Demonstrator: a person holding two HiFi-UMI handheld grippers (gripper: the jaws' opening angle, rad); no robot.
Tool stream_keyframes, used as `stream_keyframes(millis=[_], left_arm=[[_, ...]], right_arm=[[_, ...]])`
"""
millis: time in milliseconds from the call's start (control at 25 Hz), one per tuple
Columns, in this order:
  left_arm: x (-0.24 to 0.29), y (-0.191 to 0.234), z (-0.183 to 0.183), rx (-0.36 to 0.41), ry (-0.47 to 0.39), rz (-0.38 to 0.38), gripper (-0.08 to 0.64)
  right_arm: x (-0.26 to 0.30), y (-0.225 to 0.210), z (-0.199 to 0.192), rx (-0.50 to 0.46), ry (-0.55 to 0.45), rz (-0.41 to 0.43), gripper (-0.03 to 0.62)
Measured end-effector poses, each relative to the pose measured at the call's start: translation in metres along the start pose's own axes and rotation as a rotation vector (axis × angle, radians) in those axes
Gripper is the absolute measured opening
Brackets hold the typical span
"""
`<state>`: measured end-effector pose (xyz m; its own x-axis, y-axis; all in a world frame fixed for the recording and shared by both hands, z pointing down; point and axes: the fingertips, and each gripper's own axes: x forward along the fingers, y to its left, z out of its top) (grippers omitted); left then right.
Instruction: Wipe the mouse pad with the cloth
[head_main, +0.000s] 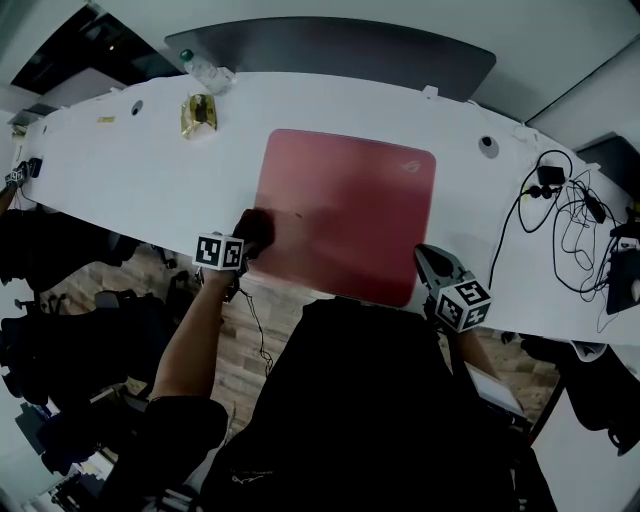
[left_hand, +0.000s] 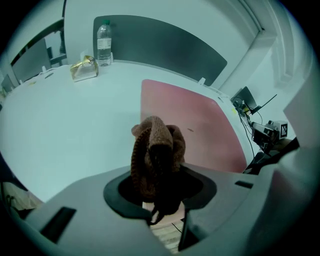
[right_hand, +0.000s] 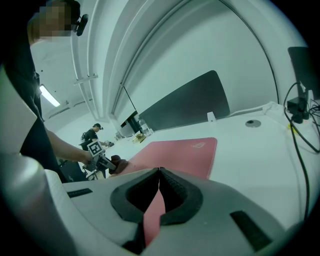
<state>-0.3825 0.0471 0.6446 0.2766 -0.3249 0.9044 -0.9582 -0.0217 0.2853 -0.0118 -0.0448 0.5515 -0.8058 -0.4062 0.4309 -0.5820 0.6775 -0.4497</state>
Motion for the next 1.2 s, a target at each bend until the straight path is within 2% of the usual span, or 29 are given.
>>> stream_keyframes(millis=[360, 520, 680, 880, 1000, 1200], left_arm=[[-0.009, 0.027, 0.002, -0.035, -0.002, 0.066, 0.149], [-0.014, 0.020, 0.009, -0.010, -0.029, 0.081, 0.140], [-0.014, -0.010, 0.025, 0.002, -0.084, 0.009, 0.138], [-0.002, -0.070, 0.036, 0.010, -0.107, -0.106, 0.138], [0.012, -0.113, 0.040, 0.046, -0.093, -0.179, 0.138], [0.044, -0.175, 0.035, 0.160, -0.014, -0.264, 0.138]], right_arm=[[-0.003, 0.004, 0.000, 0.006, -0.015, -0.028, 0.026], [-0.009, 0.003, 0.000, 0.010, -0.024, -0.047, 0.026], [-0.016, -0.002, 0.000, 0.017, -0.034, -0.068, 0.026], [-0.024, -0.009, 0.000, 0.027, -0.048, -0.088, 0.026], [-0.028, -0.014, 0.003, 0.032, -0.060, -0.096, 0.026], [-0.039, -0.022, 0.001, 0.041, -0.065, -0.110, 0.026]])
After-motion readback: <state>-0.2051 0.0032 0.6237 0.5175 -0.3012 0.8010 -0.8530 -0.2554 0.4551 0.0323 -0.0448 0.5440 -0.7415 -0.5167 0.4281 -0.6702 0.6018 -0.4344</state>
